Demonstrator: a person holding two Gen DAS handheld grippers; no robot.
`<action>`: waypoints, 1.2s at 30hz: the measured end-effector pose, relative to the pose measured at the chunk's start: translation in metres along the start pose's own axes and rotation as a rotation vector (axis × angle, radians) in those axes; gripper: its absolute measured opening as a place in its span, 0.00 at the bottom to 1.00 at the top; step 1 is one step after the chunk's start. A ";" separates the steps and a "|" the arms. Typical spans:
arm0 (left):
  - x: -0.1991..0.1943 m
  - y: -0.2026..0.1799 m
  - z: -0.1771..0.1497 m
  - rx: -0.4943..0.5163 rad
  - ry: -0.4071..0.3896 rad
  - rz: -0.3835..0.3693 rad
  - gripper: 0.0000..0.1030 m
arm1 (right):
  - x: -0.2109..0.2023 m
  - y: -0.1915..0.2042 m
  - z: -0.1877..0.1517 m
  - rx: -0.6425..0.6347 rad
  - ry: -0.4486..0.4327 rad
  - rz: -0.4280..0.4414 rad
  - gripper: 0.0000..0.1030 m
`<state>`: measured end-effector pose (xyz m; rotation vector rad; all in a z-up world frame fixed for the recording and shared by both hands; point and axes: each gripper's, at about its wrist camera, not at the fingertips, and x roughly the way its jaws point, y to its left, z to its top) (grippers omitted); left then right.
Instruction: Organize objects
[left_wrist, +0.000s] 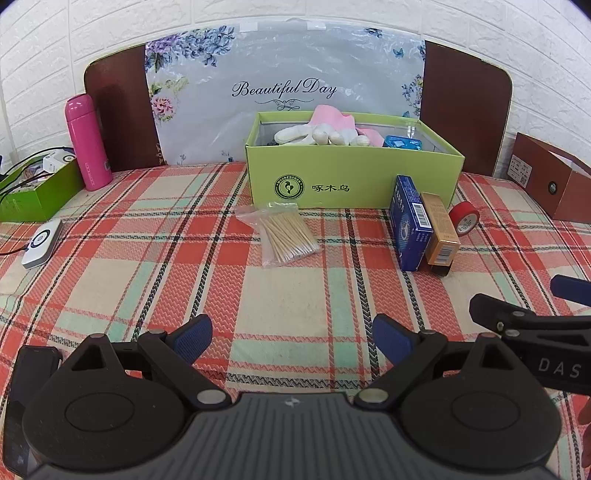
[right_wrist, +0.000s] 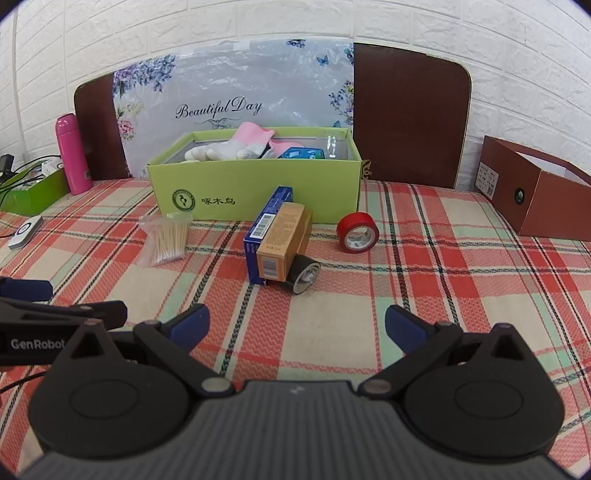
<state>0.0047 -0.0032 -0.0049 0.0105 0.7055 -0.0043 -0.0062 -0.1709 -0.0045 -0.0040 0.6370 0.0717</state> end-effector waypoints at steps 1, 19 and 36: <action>0.000 0.000 0.000 0.000 0.001 0.000 0.94 | 0.000 0.000 -0.001 0.000 0.000 0.000 1.00; 0.003 -0.001 -0.004 0.009 0.009 0.003 0.94 | 0.004 -0.002 -0.003 0.010 0.016 0.008 1.00; 0.008 -0.001 -0.003 0.008 0.030 0.003 0.94 | 0.008 -0.002 -0.004 0.010 0.031 0.009 1.00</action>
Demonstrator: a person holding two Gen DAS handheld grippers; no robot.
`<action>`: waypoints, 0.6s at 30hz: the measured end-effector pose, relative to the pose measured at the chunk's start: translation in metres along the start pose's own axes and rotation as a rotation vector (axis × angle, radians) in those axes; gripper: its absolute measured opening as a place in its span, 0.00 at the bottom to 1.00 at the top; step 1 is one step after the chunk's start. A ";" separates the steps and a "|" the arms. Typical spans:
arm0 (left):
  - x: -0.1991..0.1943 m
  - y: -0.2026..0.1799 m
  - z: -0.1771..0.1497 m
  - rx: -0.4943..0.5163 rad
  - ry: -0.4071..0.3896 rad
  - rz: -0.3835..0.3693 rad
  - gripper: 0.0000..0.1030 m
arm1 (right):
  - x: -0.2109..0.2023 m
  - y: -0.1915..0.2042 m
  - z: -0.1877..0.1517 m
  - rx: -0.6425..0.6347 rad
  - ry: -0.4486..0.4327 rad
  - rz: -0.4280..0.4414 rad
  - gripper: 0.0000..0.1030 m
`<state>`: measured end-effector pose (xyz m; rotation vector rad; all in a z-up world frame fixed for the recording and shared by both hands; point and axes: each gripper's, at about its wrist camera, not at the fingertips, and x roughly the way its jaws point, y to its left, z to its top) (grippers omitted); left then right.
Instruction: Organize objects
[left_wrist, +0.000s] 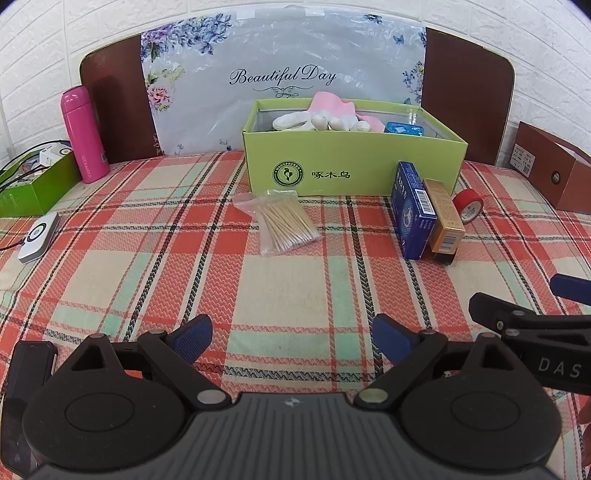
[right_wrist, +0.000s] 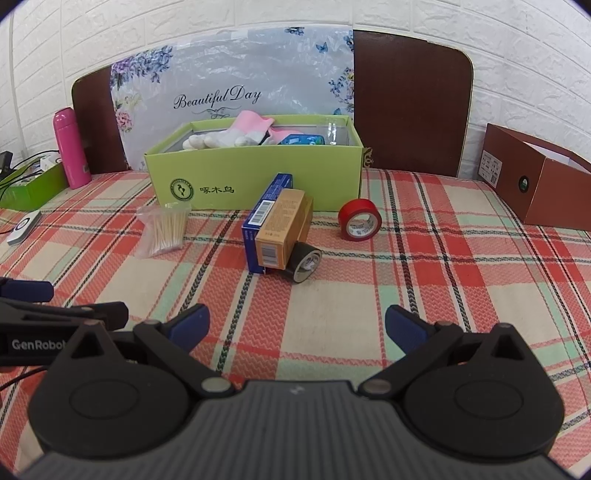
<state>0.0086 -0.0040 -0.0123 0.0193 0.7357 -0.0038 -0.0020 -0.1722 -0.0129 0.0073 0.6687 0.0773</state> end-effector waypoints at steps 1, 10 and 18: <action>0.001 0.000 0.000 0.000 0.001 0.000 0.94 | 0.001 0.000 0.000 0.000 0.002 0.000 1.00; 0.006 0.002 0.001 -0.004 0.015 0.004 0.94 | 0.005 -0.001 0.000 0.002 0.015 0.000 1.00; 0.011 0.004 0.001 -0.008 0.027 0.007 0.94 | 0.009 -0.002 0.000 0.004 0.027 0.000 1.00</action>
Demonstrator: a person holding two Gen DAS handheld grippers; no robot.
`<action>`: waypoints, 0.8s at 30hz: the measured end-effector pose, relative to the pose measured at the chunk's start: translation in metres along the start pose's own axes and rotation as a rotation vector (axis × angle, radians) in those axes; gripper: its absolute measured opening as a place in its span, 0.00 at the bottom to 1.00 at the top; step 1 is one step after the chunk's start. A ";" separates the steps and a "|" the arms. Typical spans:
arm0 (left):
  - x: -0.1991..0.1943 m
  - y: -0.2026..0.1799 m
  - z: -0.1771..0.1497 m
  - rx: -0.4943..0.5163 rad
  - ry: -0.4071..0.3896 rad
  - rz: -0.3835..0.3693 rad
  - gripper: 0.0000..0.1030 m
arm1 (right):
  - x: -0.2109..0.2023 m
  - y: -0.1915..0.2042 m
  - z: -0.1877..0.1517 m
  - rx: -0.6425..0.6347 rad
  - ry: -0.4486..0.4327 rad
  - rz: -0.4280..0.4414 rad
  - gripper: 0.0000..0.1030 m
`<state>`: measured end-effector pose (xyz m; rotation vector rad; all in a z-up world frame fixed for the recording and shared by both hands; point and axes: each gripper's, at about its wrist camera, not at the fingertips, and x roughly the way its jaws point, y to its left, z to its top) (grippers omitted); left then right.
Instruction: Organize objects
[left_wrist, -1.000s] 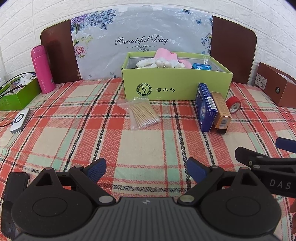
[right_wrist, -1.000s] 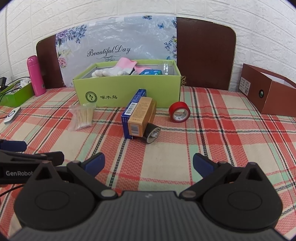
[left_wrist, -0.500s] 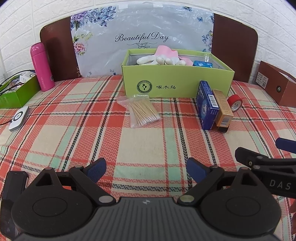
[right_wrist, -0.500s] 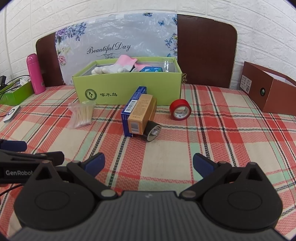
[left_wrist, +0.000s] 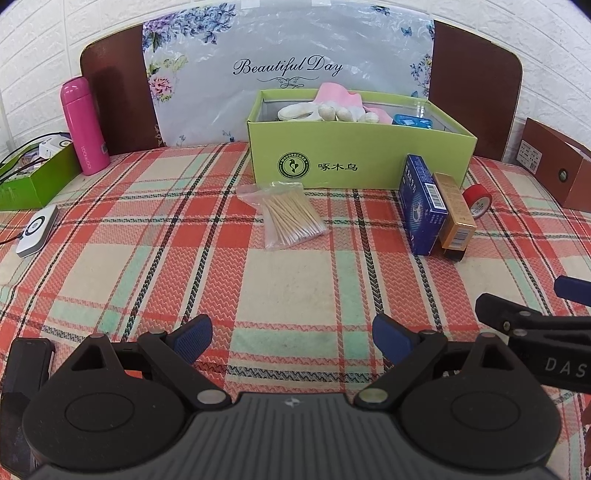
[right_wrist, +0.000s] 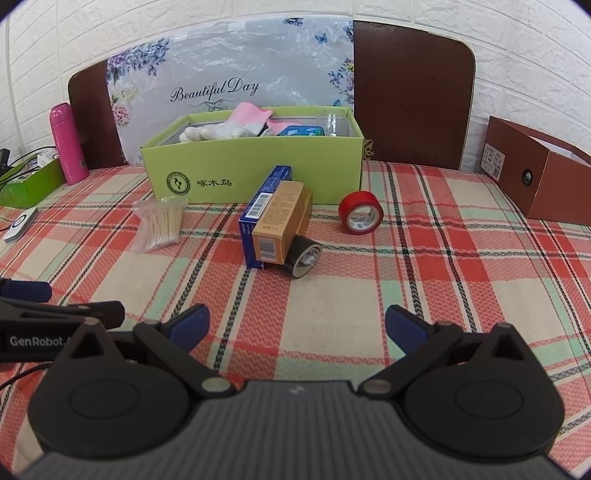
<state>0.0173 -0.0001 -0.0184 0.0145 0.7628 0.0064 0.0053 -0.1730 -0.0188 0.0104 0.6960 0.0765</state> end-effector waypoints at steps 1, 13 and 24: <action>0.001 0.001 0.000 -0.001 0.002 0.000 0.94 | 0.001 0.000 0.000 0.000 0.003 0.000 1.00; 0.010 0.002 0.002 -0.002 0.020 -0.008 0.94 | 0.012 0.000 0.001 0.001 0.030 0.008 1.00; 0.039 0.017 0.049 -0.074 -0.035 -0.029 0.94 | 0.021 -0.002 0.037 -0.035 -0.167 0.081 0.98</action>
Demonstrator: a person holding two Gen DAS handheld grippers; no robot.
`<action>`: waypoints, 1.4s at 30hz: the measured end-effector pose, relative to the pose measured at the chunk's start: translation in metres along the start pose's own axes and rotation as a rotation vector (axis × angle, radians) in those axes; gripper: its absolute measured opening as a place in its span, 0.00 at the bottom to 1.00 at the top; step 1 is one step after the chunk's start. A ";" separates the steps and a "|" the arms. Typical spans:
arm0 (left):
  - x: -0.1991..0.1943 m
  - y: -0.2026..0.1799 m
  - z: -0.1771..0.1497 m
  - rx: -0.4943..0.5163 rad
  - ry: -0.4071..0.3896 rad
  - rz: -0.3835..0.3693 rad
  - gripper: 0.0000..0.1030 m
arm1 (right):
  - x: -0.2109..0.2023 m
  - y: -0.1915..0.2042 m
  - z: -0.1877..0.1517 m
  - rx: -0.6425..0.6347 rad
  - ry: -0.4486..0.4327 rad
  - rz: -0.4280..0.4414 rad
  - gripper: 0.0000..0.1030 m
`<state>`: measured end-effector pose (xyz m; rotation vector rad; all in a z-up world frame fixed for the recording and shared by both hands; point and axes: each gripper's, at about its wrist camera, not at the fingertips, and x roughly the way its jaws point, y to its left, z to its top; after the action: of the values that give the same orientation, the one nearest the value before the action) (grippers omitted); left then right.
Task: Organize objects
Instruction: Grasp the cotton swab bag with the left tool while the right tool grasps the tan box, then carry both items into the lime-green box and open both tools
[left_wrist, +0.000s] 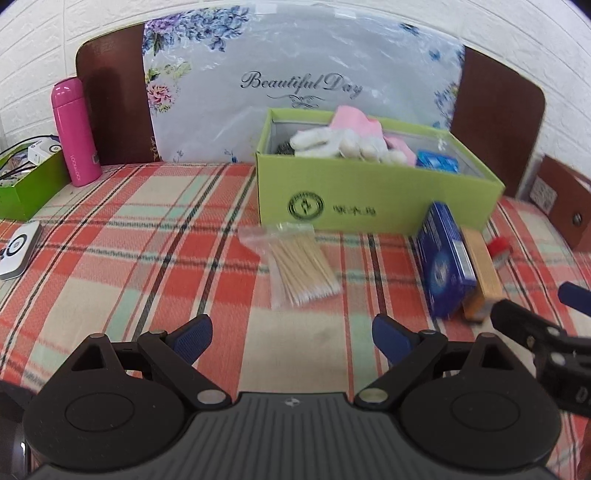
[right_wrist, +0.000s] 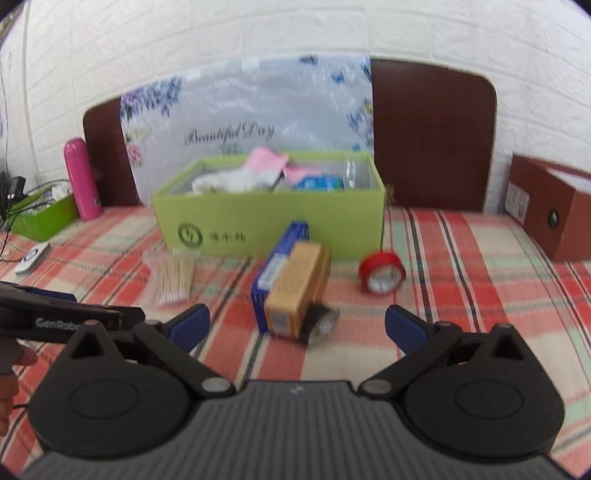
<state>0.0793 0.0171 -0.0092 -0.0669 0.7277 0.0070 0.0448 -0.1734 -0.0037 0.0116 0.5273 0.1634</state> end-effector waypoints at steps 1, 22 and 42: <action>0.007 0.000 0.006 -0.013 -0.002 0.000 0.94 | 0.005 0.001 0.003 -0.015 -0.005 0.006 0.93; 0.027 -0.002 -0.010 0.047 0.137 -0.230 0.27 | -0.002 -0.018 -0.025 -0.021 0.154 0.144 0.27; -0.007 -0.013 0.006 0.097 0.041 -0.273 0.23 | -0.006 -0.016 -0.005 -0.011 0.099 0.206 0.23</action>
<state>0.0788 0.0044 0.0006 -0.0737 0.7544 -0.2908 0.0399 -0.1905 -0.0060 0.0475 0.6237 0.3696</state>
